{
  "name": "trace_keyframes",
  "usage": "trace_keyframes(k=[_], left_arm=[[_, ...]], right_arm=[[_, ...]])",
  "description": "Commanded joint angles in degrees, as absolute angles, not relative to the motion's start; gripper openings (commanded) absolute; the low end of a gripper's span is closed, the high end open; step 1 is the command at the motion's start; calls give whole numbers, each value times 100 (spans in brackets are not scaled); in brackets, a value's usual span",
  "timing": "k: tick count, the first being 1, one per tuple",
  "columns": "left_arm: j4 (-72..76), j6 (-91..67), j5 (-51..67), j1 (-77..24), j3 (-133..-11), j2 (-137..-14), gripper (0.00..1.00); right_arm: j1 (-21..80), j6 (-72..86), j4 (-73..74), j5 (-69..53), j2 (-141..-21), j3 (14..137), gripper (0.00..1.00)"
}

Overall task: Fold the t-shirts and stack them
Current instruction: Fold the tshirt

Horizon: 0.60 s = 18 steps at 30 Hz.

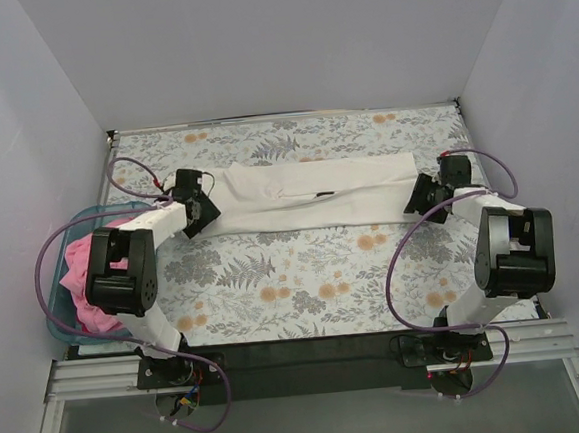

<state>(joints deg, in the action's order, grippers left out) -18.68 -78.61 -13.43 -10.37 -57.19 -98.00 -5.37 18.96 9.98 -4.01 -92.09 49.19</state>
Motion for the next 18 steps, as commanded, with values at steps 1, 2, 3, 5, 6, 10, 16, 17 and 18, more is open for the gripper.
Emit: trace_keyframes(k=[1, 2, 3, 5, 6, 10, 16, 17, 18], left_arm=[[-2170, -8085, -1345, -897, -5836, -9853, 52], [-2258, -8112, -1319, -896, -5705, -9818, 52], [-2294, -8173, -1231, -905, -5582, -9704, 51], [-2390, -8314, -1134, -896, -5232, -9581, 51], [-2417, -8349, -1003, -896, -5108, -9441, 50], [-2549, -8420, -931, -896, -4457, -8871, 50], [-2979, -8157, -1204, -888, -4157, -7606, 55], [-2979, -8087, -1213, -888, -4218, -7481, 56], [-2979, -7947, -1222, -905, -4280, -7375, 57]], right_arm=[[-808, 1986, 1002, -667, -9193, 4571, 53], [-843, 1986, 1045, -729, -9150, 4509, 53], [-905, 2004, 1089, -738, -9062, 4457, 53], [-958, 2047, 1291, -712, -8930, 4263, 53], [-975, 2065, 1362, -712, -8773, 4184, 53], [-1028, 2039, 1503, -729, -8298, 3850, 53], [-1028, 1995, 1643, -667, -7401, 3674, 54], [-1011, 1978, 1635, -720, -7296, 3709, 54], [-985, 1951, 1626, -773, -7104, 3735, 54]])
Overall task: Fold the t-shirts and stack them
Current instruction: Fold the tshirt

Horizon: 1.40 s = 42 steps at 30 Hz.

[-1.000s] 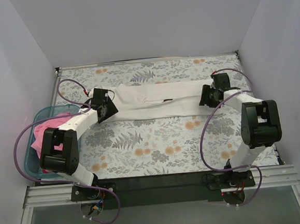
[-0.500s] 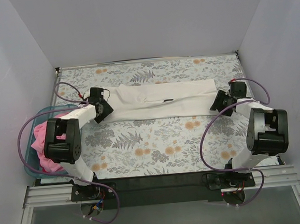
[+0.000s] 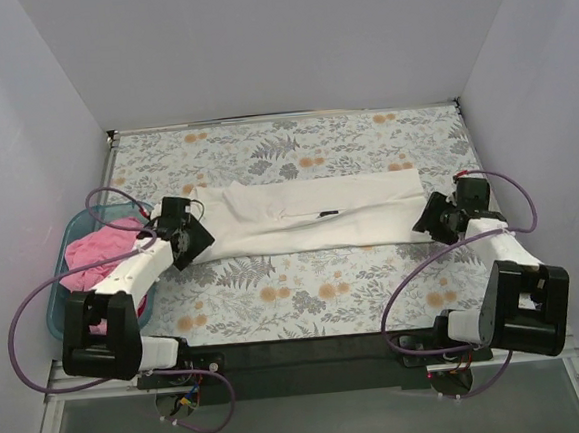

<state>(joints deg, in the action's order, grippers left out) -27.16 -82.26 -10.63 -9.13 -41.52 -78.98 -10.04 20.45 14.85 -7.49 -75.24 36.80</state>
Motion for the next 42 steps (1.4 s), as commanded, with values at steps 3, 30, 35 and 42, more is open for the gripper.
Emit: trace_keyframes(k=[3, 30, 35, 42], left_arm=[[-2664, -7542, -1099, -1071, -4719, -7242, 61], [-747, -4184, 421, -1345, -8587, -11988, 47], [-738, -4096, 1080, -1152, -8674, -12234, 47], [-878, -3991, 1775, -993, -8833, -12436, 43]], right_arm=[[-687, 1820, 1433, -1071, -6900, 3919, 54], [2346, 2794, -149, -2628, -10537, 7189, 50], [2487, 2979, -333, -2777, -10976, 7312, 50], [2610, 3208, -589, -2944, -11425, 7523, 50]])
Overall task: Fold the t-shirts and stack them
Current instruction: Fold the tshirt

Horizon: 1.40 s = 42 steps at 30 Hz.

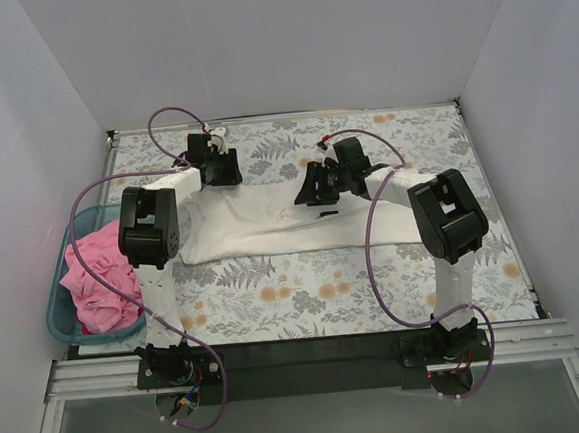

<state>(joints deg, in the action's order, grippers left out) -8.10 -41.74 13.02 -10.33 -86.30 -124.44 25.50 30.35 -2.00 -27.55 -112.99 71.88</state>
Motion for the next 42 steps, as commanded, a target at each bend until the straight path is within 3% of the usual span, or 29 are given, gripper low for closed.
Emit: trace_keyframes(k=[1, 5, 14, 20, 25, 35, 42], left_arm=[[-940, -3982, 1880, -993, -8850, -12463, 43], [-1142, -3929, 1925, -984, -8824, -12489, 39], [-1160, -3973, 1995, -923, -8833, -12498, 19], [-1160, -3990, 2074, -923, -8877, -12472, 0], [-1151, -3999, 2092, -923, -8894, -12437, 0], [-1160, -3999, 2127, -923, -8886, -12384, 0], [-1160, -3990, 2066, -923, -8930, -12305, 0]], right_arm=[[2628, 3243, -641, -2970, -11478, 7567, 50], [2759, 3445, -712, -3006, -11768, 7796, 50], [2874, 3788, -729, -2883, -12146, 8103, 49], [2935, 3964, -756, -2839, -12480, 8323, 49], [2962, 4052, -782, -2821, -12691, 8446, 48], [3041, 4025, -826, -2936, -12718, 8490, 31], [3032, 3903, -817, -2883, -12674, 8534, 7]])
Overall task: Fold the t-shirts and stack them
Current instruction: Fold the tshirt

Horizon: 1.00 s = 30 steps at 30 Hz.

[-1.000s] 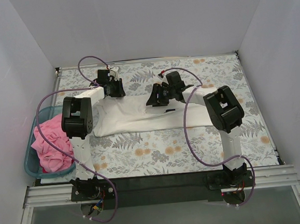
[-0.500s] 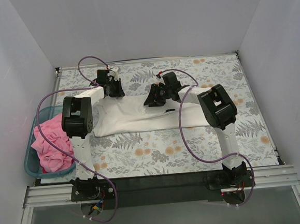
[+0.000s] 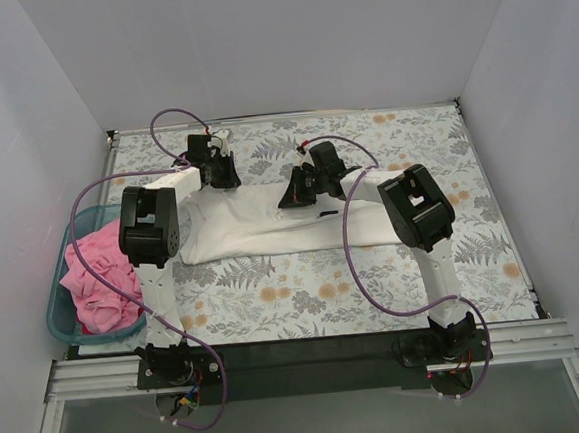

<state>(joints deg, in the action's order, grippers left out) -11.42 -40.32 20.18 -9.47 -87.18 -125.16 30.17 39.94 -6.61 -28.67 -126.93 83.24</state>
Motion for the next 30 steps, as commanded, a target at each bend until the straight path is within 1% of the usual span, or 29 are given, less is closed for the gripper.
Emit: trace_keyframes(k=[1, 2, 18, 30], left_arm=[[-1160, -3990, 2048, -923, -8956, -12279, 0], [-1160, -3999, 2039, -914, -8973, -12261, 0], [-1081, -4175, 1749, -879, -9079, -11997, 0], [-712, -4464, 1398, -747, -8596, -11470, 0]], right_arm=[[3032, 3824, -809, -2848, -12656, 8552, 3], [3024, 3788, -809, -2822, -12630, 8552, 1], [2900, 2805, -747, -2567, -12507, 9008, 1], [2892, 1873, -493, -2531, -12586, 9290, 1]])
